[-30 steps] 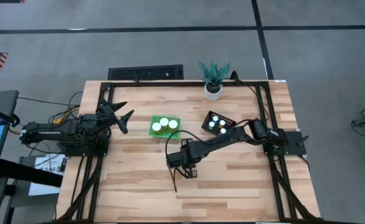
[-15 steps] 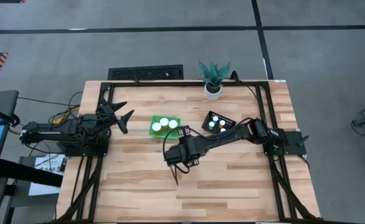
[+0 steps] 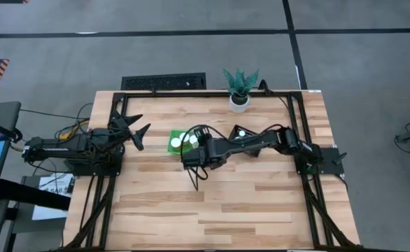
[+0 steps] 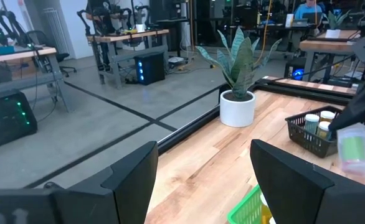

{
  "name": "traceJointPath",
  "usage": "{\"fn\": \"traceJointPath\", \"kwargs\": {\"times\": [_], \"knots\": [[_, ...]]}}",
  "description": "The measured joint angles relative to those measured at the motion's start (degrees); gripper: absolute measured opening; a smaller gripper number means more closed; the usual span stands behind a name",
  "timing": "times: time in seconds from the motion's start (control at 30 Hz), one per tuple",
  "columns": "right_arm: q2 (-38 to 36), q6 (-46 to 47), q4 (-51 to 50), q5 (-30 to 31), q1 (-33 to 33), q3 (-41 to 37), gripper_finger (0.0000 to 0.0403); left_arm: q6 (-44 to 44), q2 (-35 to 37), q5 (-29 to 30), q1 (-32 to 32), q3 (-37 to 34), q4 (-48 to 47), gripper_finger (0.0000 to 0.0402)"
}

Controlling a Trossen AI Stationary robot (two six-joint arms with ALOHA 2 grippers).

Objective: Pick and place medicine bottles into bin by pill shape (circle, oval)
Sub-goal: Put the transparent capsule bottle into the green basket

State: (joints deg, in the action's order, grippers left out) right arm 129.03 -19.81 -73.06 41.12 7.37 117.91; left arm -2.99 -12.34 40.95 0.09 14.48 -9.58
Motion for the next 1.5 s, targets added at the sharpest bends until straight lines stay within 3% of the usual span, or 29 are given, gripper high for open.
{"fn": "traceJointPath", "kwargs": {"times": [0.17,0.37,0.53,0.97,1.5], "knots": [[0.0,1.6,-2.8,0.0,0.1,0.0,0.0151,0.2,0.0,0.0,0.0,0.0,0.0,0.0251],[0.0,8.5,-13.8,0.0,3.9,0.0,0.0159,0.6,0.0,0.0,0.0,0.0,0.0,0.0251],[0.9,12.4,-16.9,-3.5,6.4,-0.5,0.0152,0.1,0.0,0.0,0.0,0.0,0.0,0.0251],[5.1,5.0,-17.0,-6.2,9.2,-11.5,0.0155,-2.2,0.0,0.0,0.0,0.0,-0.1,0.0251],[5.3,-1.2,-16.9,-1.8,10.6,-13.2,0.0165,-2.4,0.0,0.0,0.0,0.0,0.0,0.0251]]}}
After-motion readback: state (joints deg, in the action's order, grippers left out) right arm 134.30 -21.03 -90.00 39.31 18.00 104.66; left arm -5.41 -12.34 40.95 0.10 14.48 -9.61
